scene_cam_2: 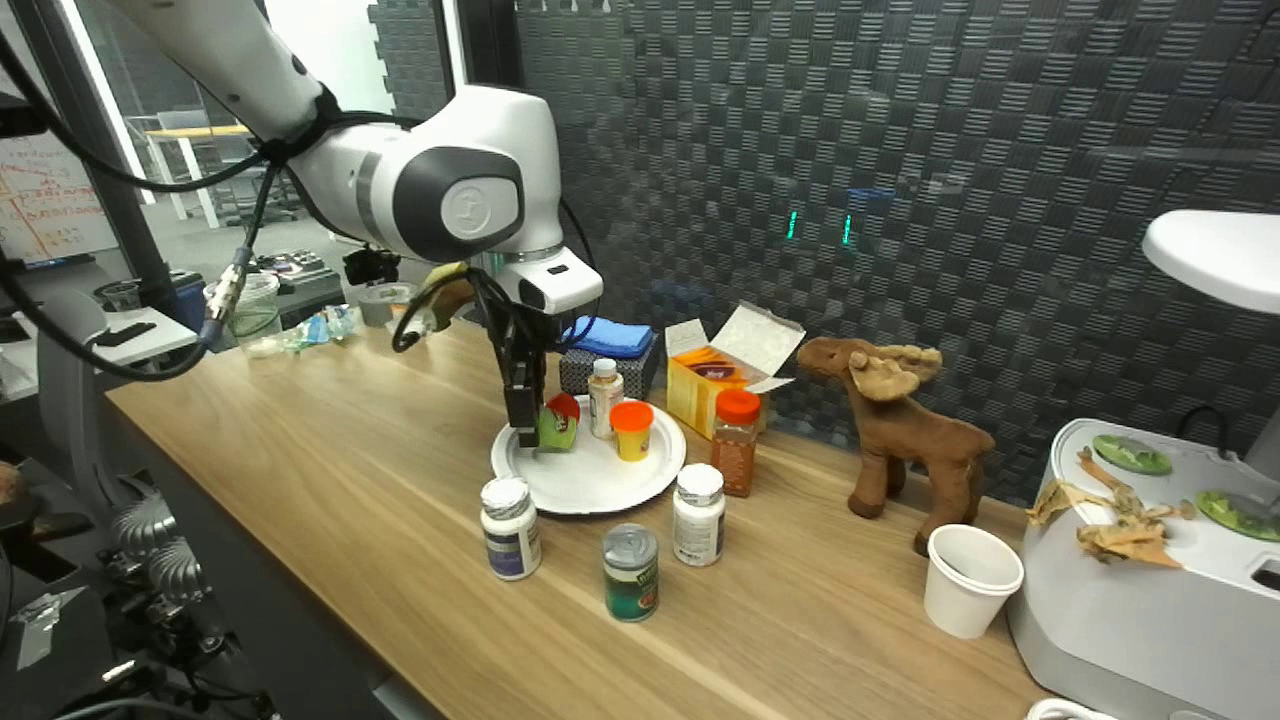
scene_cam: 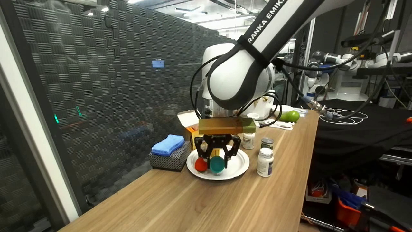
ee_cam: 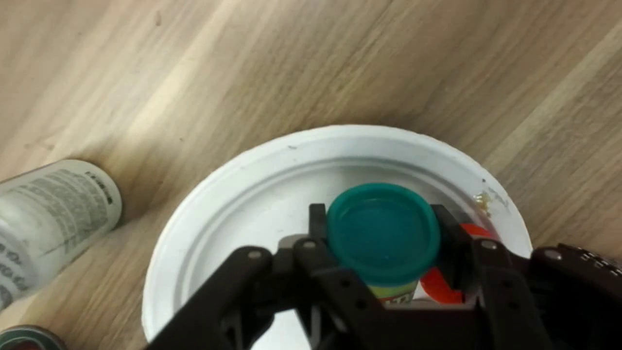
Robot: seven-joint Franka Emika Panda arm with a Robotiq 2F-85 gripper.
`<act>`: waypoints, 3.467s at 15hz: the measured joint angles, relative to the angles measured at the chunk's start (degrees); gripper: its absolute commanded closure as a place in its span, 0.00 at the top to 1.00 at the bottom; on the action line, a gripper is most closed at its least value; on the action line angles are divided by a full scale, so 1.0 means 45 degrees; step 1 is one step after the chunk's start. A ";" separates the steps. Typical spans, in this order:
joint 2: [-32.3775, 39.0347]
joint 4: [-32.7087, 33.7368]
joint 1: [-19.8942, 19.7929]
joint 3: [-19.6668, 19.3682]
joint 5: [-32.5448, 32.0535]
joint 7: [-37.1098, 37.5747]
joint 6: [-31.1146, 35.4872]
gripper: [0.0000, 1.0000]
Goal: Pick up all the objects surrounding the white plate and arrange them on the plate
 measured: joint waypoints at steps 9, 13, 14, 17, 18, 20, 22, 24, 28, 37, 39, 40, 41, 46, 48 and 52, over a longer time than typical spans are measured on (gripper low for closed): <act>-0.0006 0.0280 -0.0927 0.0562 0.4756 -0.2559 -0.0383 0.28; -0.0216 0.0193 -0.1317 0.0566 0.6278 -0.3283 -0.0991 0.28; -0.0220 0.0187 -0.1429 0.0576 0.6689 -0.3552 -0.1212 0.28; -0.0207 0.0148 -0.1733 0.0581 0.8032 -0.4350 -0.1964 0.28; -0.0195 0.0130 -0.1816 0.0579 0.8442 -0.4571 -0.2223 0.28; -0.0160 0.0108 -0.1925 0.0541 0.9052 -0.4856 -0.2681 0.28; -0.0150 0.0066 -0.1944 0.0446 0.9400 -0.4979 -0.3001 0.28; -0.0136 0.0007 -0.1944 0.0353 0.9596 -0.5012 -0.3274 0.28; 0.0050 -0.0074 -0.1944 0.0150 0.9893 -0.5014 -0.3595 0.28; 0.0205 0.0099 -0.1943 -0.0075 1.0089 -0.5158 -0.3492 0.36; 0.0205 0.0136 -0.1943 -0.0087 1.0091 -0.5187 -0.3485 0.47; 0.0205 0.0142 -0.1943 -0.0097 1.0091 -0.5192 -0.3471 0.75; 0.0205 0.0142 -0.1943 -0.0104 1.0091 -0.5195 -0.3445 0.79; 0.0205 0.0154 -0.1911 -0.0114 1.0090 -0.5217 -0.3316 1.00; 0.0205 0.0159 -0.1886 -0.0115 1.0088 -0.5233 -0.3290 1.00; 0.0191 0.0170 -0.1788 -0.0116 1.0009 -0.5331 -0.3007 0.99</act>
